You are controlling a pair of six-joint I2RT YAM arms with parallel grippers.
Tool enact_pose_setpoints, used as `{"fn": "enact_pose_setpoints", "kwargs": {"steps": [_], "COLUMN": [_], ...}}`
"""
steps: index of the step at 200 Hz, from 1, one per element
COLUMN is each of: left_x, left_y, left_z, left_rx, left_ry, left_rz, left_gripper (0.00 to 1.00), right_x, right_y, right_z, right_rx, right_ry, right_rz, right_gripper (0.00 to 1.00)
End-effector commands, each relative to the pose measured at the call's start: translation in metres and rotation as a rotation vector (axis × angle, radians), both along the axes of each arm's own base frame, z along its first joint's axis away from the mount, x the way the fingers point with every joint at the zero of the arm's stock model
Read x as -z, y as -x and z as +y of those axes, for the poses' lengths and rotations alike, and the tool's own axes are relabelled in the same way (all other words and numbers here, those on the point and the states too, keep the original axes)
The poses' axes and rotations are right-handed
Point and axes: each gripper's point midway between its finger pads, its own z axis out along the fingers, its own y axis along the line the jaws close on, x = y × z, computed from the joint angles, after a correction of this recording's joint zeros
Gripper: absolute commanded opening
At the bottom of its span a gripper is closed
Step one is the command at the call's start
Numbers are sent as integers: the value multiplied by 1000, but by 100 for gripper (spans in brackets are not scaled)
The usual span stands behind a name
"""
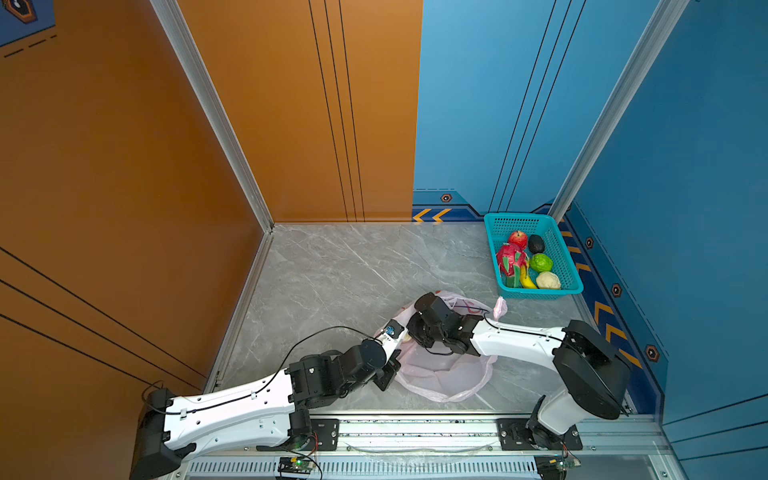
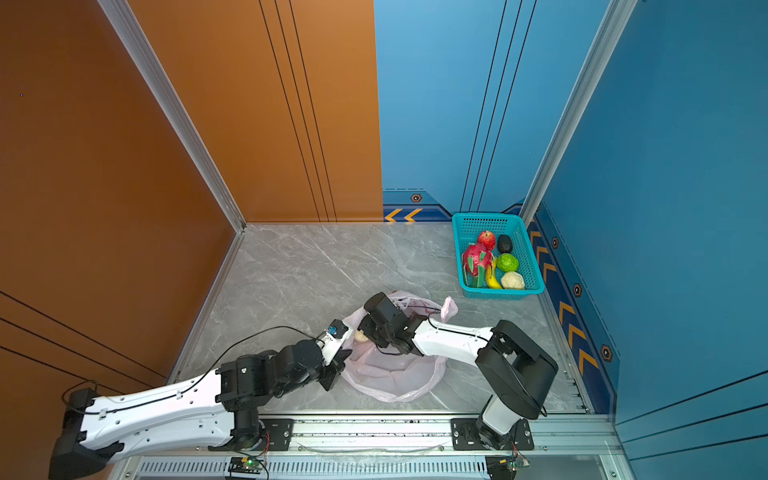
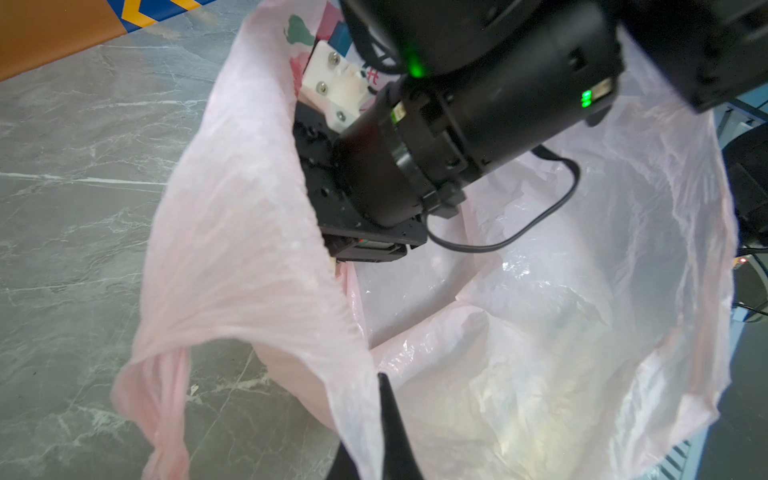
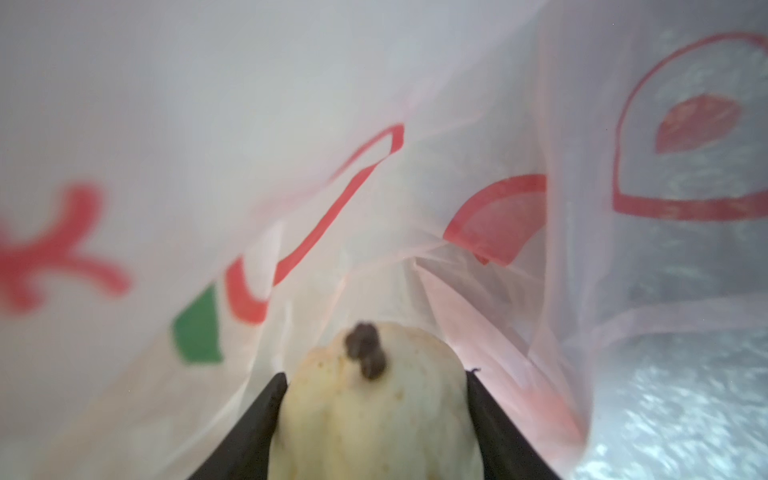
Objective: Untie the knot of the plastic bag and take out the fruit
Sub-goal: 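Lift the pale pear out of the bag toward the turquoise basket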
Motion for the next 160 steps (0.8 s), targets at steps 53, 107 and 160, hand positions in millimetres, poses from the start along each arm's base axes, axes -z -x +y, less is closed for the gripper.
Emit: {"fn": "enact_pose_setpoints", "kwargs": {"steps": [53, 107, 160], "left_x": [-10, -11, -9], "left_y": [-18, -27, -31], "left_z": [10, 10, 12], "left_rx": [-93, -104, -112], "left_ry": [-38, -62, -79], "left_rz": [-34, -31, -21], "left_gripper": [0, 0, 0], "right_x": [-16, -64, -124], "right_y": [57, 79, 68], "right_z": [-35, -47, -56], "right_rx": [-114, -153, -137], "right_ry": [129, 161, 121], "right_rz": [16, -55, -136], "right_gripper": [47, 47, 47]}}
